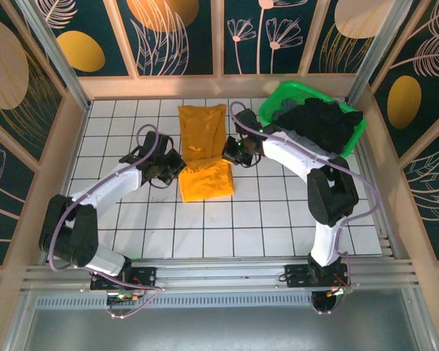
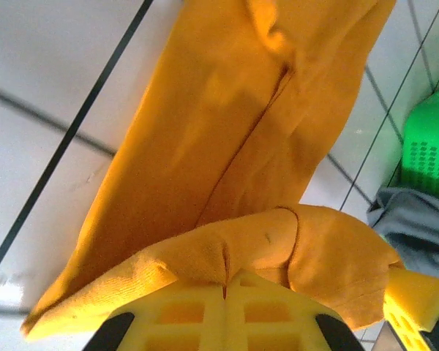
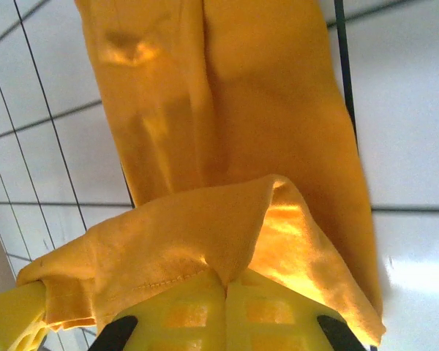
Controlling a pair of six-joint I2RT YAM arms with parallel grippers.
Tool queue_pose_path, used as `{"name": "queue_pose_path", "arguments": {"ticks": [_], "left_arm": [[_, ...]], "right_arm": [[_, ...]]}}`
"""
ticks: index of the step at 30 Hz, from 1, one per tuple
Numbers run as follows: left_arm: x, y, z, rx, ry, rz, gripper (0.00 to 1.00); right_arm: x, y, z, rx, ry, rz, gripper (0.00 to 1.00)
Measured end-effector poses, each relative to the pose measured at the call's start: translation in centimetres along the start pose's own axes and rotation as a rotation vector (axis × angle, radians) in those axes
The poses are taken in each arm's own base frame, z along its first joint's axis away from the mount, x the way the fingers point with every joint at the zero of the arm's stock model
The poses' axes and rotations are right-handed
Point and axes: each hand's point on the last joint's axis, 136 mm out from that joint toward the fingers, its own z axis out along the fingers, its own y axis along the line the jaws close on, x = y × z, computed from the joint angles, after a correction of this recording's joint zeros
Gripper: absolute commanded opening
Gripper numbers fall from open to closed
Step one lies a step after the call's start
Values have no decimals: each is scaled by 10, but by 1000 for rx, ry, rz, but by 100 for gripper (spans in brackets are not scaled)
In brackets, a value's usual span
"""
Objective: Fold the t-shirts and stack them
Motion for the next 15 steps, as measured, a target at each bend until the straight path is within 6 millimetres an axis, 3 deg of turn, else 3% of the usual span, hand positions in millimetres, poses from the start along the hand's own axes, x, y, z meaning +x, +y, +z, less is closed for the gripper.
{"name": "queue_pose_path", "arguments": {"ticks": [6,9,10,11,13,15], "left_arm": [[-33,-12,34,9,0,11,0],[-50,-17,55,12,5,22,7],[-56,-20,64,14,8,29,10],[-61,-22,71,17,11,39,14],[-70,-26,82,13,13,58,31],[-78,-28,87,-1,3,69,48]], "right_arm": [[-33,-3,19,3,-12,15,0],[-55,-7,33,6,-25,31,0],[-61,-10,38,9,-28,39,7],[-66,-12,43,12,-28,47,21],[-74,-15,49,13,-27,44,41],[-81,-13,52,-8,-26,18,46]]}}
